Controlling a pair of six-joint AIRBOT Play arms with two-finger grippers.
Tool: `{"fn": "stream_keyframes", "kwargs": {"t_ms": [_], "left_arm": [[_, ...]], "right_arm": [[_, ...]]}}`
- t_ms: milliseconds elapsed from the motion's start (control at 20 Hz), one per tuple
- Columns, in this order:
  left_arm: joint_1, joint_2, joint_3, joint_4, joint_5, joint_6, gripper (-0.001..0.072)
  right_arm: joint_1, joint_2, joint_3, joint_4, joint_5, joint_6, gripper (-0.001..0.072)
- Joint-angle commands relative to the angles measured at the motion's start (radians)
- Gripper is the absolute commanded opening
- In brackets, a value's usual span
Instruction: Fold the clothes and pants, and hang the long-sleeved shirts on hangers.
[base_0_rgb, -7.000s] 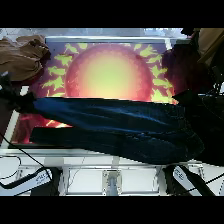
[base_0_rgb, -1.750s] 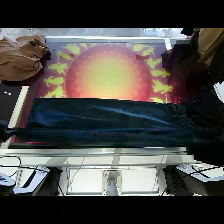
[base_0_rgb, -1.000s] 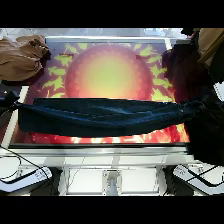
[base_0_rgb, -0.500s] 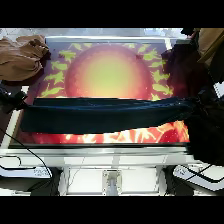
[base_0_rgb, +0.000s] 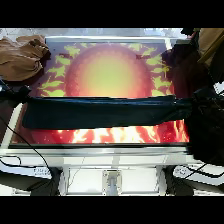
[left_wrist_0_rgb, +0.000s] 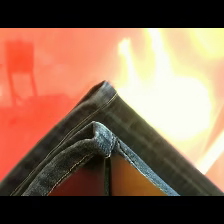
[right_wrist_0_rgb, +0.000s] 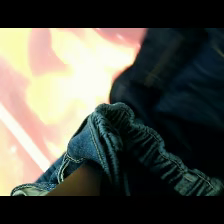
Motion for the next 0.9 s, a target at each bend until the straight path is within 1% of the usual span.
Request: {"fn": "stream_keyframes", "kwargs": {"t_ms": [0,50,100,150,250,300,350,450,500,600,700,800,850], "left_arm": [[-0.027,-0.014,0.001,-0.023,0.066,0.001,0.0101],[-0.027,-0.014,0.001,-0.024,0.069,0.001,0.0331],[-0.027,-0.014,0.002,-0.024,0.069,0.001,0.0589],[-0.027,-0.012,0.002,-0.026,0.068,0.001,0.0678],[-0.027,0.006,0.002,-0.04,0.066,0.001,0.0678],[-0.027,0.026,0.002,-0.048,0.068,0.001,0.0676],[-0.027,0.053,0.002,-0.055,0.076,0.001,0.0656],[-0.027,0.122,0.002,-0.056,0.108,0.018,0.0656],[-0.035,0.165,0.002,-0.074,0.13,0.056,0.0657],[-0.062,0.245,0.002,-0.145,0.185,0.169,0.0658],[-0.109,0.307,0.002,-0.205,0.222,0.257,0.0658],[-0.177,0.34,0.002,-0.225,0.222,0.287,0.0658],[-0.219,0.344,0.002,-0.225,0.222,0.287,0.0658]], "right_arm": [[0.065,-0.006,0.001,-0.001,-0.134,0.001,0.0069],[0.076,-0.006,0.003,0.001,-0.149,-0.021,0.0255],[0.081,-0.006,0.007,-0.001,-0.145,-0.027,0.0364],[0.082,-0.005,0.016,-0.001,-0.127,-0.046,0.0365],[0.079,0.004,0.057,-0.018,-0.065,-0.11,0.0365],[0.072,0.018,0.09,-0.035,-0.024,-0.159,0.0371],[0.058,0.032,0.125,-0.062,0.023,-0.199,0.0393],[0.011,0.053,0.197,-0.093,0.162,-0.259,0.0394],[-0.022,0.047,0.227,-0.093,0.264,-0.302,0.0394],[-0.093,0.012,0.235,-0.082,0.415,-0.373,0.0395],[-0.144,-0.05,0.236,-0.04,0.485,-0.418,0.0402],[-0.161,-0.122,0.236,0.014,0.516,-0.461,0.042],[-0.161,-0.164,0.236,0.012,0.517,-0.477,0.0454]]}}
